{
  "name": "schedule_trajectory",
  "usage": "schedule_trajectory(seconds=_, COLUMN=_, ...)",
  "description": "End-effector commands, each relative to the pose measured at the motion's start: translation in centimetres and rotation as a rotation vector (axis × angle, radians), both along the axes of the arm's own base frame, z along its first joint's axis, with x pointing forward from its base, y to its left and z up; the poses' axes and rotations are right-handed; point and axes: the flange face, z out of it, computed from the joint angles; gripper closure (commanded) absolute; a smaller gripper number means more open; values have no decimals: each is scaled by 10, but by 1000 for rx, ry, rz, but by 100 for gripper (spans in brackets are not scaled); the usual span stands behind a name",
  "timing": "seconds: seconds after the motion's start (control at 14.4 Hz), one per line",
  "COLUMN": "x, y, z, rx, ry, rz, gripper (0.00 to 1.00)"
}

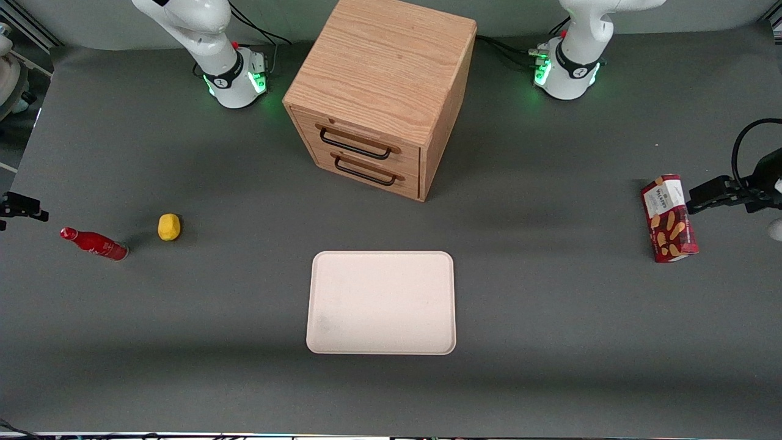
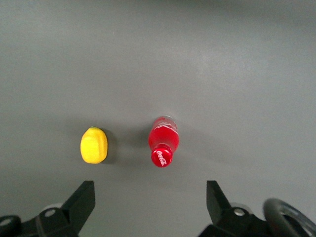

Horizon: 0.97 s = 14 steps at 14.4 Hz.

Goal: Place coke bottle on tray
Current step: 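Lower the open right gripper over the bottle's body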

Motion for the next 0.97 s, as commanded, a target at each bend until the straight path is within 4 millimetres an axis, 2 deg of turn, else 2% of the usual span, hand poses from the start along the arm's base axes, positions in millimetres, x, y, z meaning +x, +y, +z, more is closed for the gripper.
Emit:
schedule_trajectory(seconds=0.0, x=-12, y=-1, z=-20, rx=9, ry=-47, rz=31, gripper=0)
schedule_trajectory(seconds=0.42, x=-21, y=-3, z=-60, rx=16, ry=-83, rz=14, gripper=0)
schedule_trajectory(seconds=0.9, x=-17, y=-6, z=-96, rx=29, ry=-100, rz=31, gripper=0)
